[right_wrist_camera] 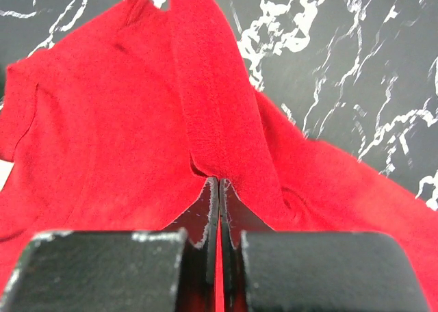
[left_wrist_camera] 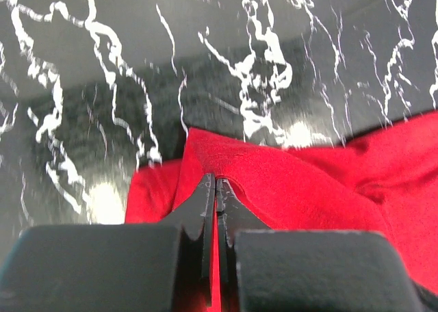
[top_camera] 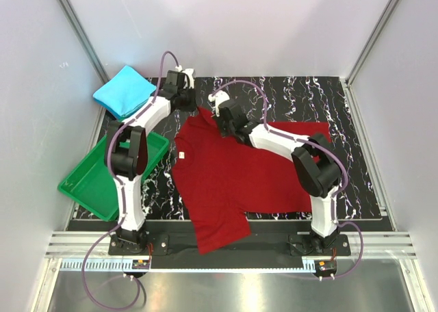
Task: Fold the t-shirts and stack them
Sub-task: Fold the tshirt
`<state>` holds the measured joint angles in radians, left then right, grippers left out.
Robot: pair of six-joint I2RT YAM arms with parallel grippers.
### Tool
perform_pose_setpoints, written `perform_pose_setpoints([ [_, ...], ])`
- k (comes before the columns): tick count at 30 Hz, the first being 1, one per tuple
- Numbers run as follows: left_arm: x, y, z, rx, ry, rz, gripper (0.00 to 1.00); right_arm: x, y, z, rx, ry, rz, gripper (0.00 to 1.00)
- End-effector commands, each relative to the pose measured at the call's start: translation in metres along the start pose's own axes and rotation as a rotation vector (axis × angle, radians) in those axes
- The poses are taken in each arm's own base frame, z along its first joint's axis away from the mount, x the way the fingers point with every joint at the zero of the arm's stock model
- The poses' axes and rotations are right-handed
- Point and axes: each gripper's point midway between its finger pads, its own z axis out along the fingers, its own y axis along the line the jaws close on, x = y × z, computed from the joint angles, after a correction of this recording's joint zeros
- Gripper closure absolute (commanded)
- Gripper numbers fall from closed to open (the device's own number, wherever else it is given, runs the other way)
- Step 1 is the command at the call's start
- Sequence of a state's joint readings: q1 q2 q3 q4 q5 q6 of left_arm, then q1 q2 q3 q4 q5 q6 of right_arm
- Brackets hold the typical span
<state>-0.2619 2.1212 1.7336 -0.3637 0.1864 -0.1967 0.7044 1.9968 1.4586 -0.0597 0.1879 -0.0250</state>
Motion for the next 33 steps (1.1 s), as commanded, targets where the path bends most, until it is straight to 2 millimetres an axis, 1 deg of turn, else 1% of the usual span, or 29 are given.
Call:
perform_pose_setpoints([
  [1,-0.016,-0.016,-0.035,0.002,-0.078,0.008,1.0,-0.029,0.004,-0.024,-0.045,-0.092,0.066,1.0],
  [2,-0.01,-0.017,-0.039,-0.006,-0.066,0.01,1.0,-0.02,0.005,-0.025,-0.053,-0.074,0.065,1.0],
  [3,-0.002,-0.017,-0.049,-0.02,-0.06,0.01,1.0,-0.022,0.006,-0.032,-0.058,-0.082,0.069,1.0],
  [4,0.003,-0.017,-0.053,-0.043,-0.055,0.011,1.0,-0.019,0.005,-0.035,-0.06,-0.076,0.073,1.0],
  [5,0.005,-0.019,-0.063,-0.048,-0.054,0.005,1.0,-0.009,0.005,-0.038,-0.062,-0.058,0.072,1.0],
  [6,0.018,-0.018,-0.065,-0.056,-0.026,-0.003,1.0,-0.017,0.004,-0.046,-0.065,-0.09,0.08,1.0],
  [7,0.024,-0.02,-0.068,-0.063,-0.016,-0.002,1.0,-0.019,0.004,-0.049,-0.069,-0.101,0.08,1.0],
  [8,0.028,-0.023,-0.077,-0.074,-0.004,-0.004,1.0,-0.009,0.005,-0.052,-0.08,-0.084,0.078,1.0],
  [9,0.038,-0.019,-0.079,-0.101,0.013,-0.003,1.0,-0.012,0.006,-0.058,-0.089,-0.094,0.087,1.0],
  [10,0.044,-0.026,-0.082,-0.1,0.022,0.009,1.0,-0.009,0.008,-0.062,-0.101,-0.091,0.089,1.0],
  [11,0.048,-0.029,-0.088,-0.104,0.026,0.011,1.0,0.001,0.011,-0.064,-0.123,-0.072,0.088,1.0],
  [12,0.059,-0.03,-0.089,-0.113,0.048,0.014,1.0,0.001,0.012,-0.067,-0.131,-0.075,0.093,1.0],
  [13,0.064,-0.031,-0.091,-0.134,0.052,0.022,1.0,0.004,0.012,-0.069,-0.132,-0.07,0.1,1.0],
  [14,0.067,-0.033,-0.096,-0.142,0.052,0.011,1.0,0.015,0.012,-0.069,-0.133,-0.05,0.099,1.0],
  [15,0.078,-0.03,-0.096,-0.153,0.074,0.004,1.0,0.015,0.012,-0.073,-0.136,-0.053,0.102,1.0],
  [16,0.083,-0.031,-0.098,-0.164,0.076,0.002,1.0,0.017,0.013,-0.074,-0.139,-0.051,0.108,1.0],
  [17,0.086,-0.032,-0.099,-0.166,0.076,-0.011,1.0,0.024,0.014,-0.075,-0.146,-0.038,0.111,1.0],
  [18,0.094,-0.029,-0.098,-0.177,0.092,-0.011,1.0,0.025,0.015,-0.076,-0.152,-0.038,0.114,1.0],
  [21,0.103,-0.026,-0.098,-0.209,0.099,-0.021,1.0,0.038,0.018,-0.07,-0.155,-0.005,0.124,1.0],
  [23,0.102,-0.024,-0.1,-0.235,0.086,-0.035,1.0,0.044,0.018,-0.069,-0.151,0.006,0.125,1.0],
  [25,0.105,-0.022,-0.102,-0.265,0.08,-0.039,1.0,0.044,0.019,-0.07,-0.148,-0.002,0.125,1.0],
  [29,0.107,-0.029,-0.108,-0.27,0.054,-0.049,1.0,0.041,0.013,-0.072,-0.12,-0.016,0.125,1.0],
  [30,0.11,-0.031,-0.108,-0.271,0.056,-0.046,1.0,0.04,0.013,-0.073,-0.122,-0.02,0.126,1.0],
  [32,0.116,-0.035,-0.107,-0.273,0.066,-0.039,1.0,0.043,0.015,-0.075,-0.129,-0.015,0.129,1.0],
  [33,0.122,-0.033,-0.106,-0.283,0.077,-0.041,1.0,0.043,0.013,-0.076,-0.124,-0.015,0.134,1.0],
])
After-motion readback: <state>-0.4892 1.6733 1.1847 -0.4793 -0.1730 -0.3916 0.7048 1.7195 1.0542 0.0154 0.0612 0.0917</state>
